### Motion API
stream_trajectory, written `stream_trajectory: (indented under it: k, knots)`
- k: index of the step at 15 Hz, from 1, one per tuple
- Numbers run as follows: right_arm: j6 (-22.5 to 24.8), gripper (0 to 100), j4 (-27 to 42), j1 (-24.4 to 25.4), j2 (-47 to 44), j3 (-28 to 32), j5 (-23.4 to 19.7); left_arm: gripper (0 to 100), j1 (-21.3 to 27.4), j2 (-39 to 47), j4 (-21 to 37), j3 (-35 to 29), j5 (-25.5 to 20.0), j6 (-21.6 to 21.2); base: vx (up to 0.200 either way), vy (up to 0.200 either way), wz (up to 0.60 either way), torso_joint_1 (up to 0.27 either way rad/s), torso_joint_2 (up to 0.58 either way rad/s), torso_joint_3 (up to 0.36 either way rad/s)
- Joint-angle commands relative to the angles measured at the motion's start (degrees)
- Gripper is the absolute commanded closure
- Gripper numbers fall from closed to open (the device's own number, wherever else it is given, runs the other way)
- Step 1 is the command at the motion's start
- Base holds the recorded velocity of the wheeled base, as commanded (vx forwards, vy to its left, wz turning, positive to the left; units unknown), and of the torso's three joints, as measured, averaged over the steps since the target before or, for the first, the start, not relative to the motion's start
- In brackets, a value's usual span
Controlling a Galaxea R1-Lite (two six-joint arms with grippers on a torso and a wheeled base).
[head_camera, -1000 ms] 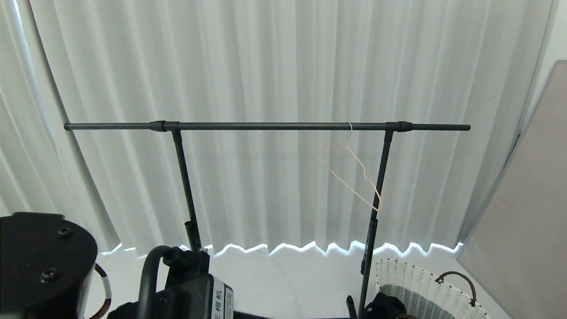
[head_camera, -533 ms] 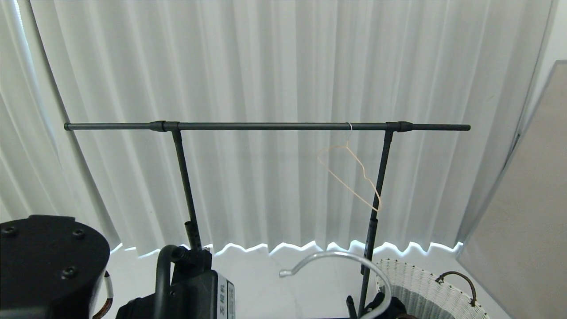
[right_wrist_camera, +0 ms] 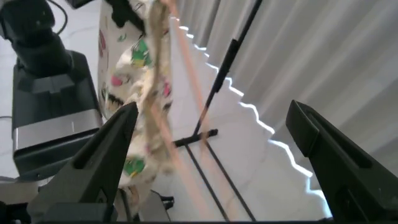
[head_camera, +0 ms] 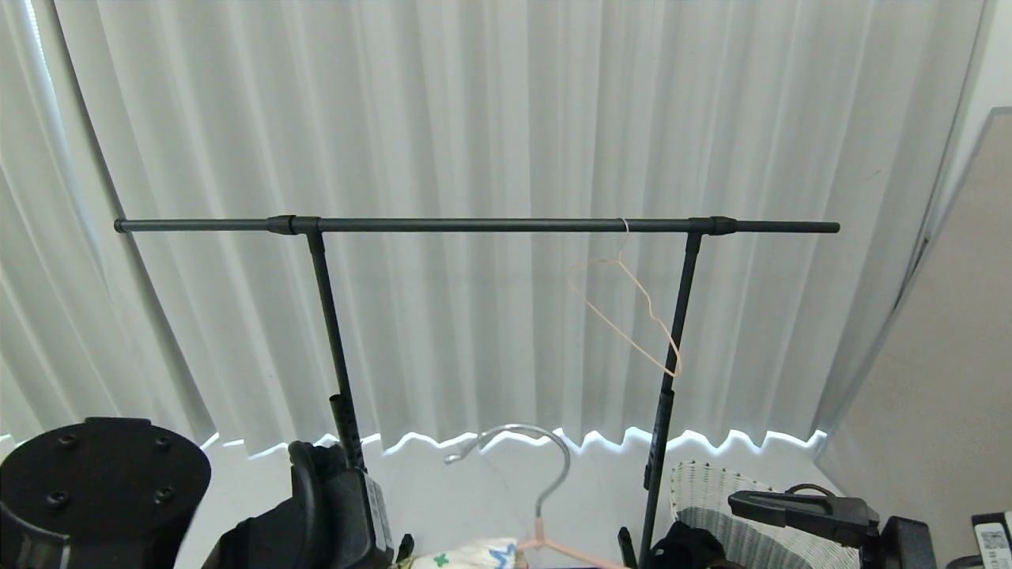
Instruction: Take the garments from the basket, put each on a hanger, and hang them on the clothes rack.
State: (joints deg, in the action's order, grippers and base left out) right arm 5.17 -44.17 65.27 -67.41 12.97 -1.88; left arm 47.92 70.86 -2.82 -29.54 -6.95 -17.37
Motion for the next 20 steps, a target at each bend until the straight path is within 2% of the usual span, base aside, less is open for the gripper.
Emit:
stream_trajectory:
  k: [1, 2, 3, 4, 5, 6, 9, 11, 13, 16, 20]
  knots:
    - [-0.42, 0, -0.04, -0.58, -2.2, -0.49, -0.06, 100, -3.62, -0.38, -0.17, -0.26, 1.59, 1.11, 0.0, 0.0, 0.0, 0.0, 0.0, 0.0]
    - [-2.97, 0, -0.13, -0.76, -5.27, -0.58, 0.03, 100, -6.44, 0.42, -0.26, -3.51, 2.29, 6.03, 0.0, 0.0, 0.0, 0.0, 0.0, 0.0]
    - [-4.82, 0, -0.31, -1.02, -6.85, -0.23, 0.03, 100, -7.49, 1.21, -0.26, -5.18, 3.17, 8.32, 0.0, 0.0, 0.0, 0.0, 0.0, 0.0]
    - [-7.98, 0, -0.75, -1.64, -9.93, 1.44, 0.03, 100, -8.81, 1.82, -0.26, -7.73, 6.51, 9.64, 0.0, 0.0, 0.0, 0.0, 0.0, 0.0]
    - [-11.32, 0, -1.19, -2.34, -12.83, 2.94, 0.03, 100, -9.78, 2.79, -0.26, -9.75, 9.67, 9.81, 0.0, 0.0, 0.0, 0.0, 0.0, 0.0]
    - [-14.13, 0, -1.62, -2.69, -15.2, 4.43, 0.12, 100, -9.86, 3.23, -0.26, -11.51, 10.73, 10.25, 0.0, 0.0, 0.0, 0.0, 0.0, 0.0]
    - [-20.99, 0, -3.38, -4.54, -21.62, 11.9, 1.7, 100, -9.86, 3.23, -0.26, -14.32, 10.82, 10.69, 0.0, 0.0, 0.0, 0.0, 0.0, 0.0]
    - [-25.3, 0, -4.79, -6.65, -28.74, 20.43, 10.67, 100, -9.95, 2.88, -0.26, -15.99, 10.99, 11.75, 0.0, 0.0, 0.0, 0.0, 0.0, 0.0]
    - [-25.65, 0, -6.02, -8.49, -32.34, 23.15, 13.83, 100, -9.95, 2.44, -0.35, -16.87, 11.17, 12.01, 0.0, 0.0, 0.0, 0.0, 0.0, 0.0]
    - [-25.3, 0, -9.53, -8.67, -34.63, 23.24, 14.18, 100, -9.6, 2.09, -0.35, -17.75, 10.99, 12.01, 0.0, 0.0, 0.0, 0.0, 0.0, 0.0]
    - [-24.94, 0, -9.62, -6.12, -35.07, 23.24, 14.27, 100, -8.19, 0.85, -0.35, -17.31, 10.55, 11.66, 0.0, 0.0, 0.0, 0.0, 0.0, 0.0]
